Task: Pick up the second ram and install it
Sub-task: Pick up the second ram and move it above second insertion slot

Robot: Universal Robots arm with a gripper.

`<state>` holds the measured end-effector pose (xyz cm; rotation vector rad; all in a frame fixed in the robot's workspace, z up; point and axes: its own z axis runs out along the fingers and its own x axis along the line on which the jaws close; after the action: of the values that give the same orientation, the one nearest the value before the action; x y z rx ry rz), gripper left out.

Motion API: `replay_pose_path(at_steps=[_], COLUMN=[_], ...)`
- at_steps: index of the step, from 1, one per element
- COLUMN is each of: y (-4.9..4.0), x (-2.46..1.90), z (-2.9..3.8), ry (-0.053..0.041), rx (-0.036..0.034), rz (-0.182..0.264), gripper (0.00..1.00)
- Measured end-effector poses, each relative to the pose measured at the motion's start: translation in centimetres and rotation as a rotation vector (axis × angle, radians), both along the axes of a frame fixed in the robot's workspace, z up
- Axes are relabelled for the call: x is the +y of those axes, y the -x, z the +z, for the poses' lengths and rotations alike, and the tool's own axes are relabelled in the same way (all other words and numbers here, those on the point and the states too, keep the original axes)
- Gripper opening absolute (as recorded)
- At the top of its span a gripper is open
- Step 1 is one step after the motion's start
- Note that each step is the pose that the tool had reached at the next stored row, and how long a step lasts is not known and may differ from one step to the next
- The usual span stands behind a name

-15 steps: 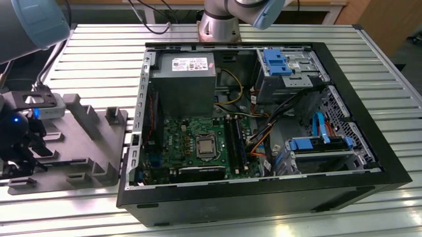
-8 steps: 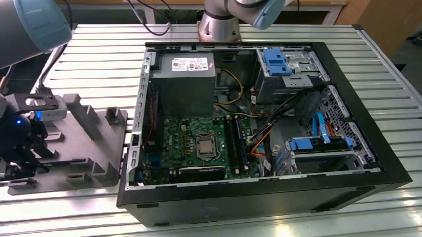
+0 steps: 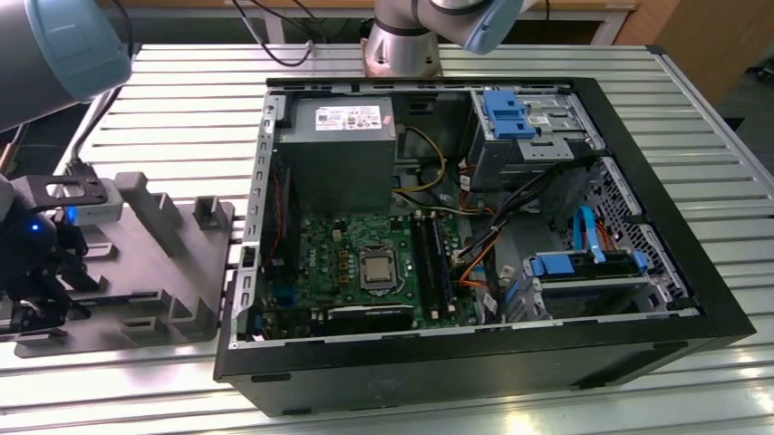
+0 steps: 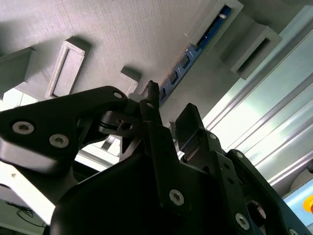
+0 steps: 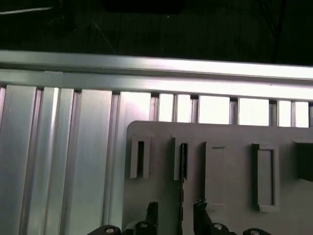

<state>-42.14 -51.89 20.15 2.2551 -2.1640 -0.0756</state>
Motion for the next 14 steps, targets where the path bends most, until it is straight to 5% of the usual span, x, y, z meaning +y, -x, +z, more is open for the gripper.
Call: replay_pose_path(at_steps=[14], y=[0.26], x=[0.05], z=[-0.32], ry=[0.0], rx=[0.0002], rz=[0.0], gripper=[0.42])
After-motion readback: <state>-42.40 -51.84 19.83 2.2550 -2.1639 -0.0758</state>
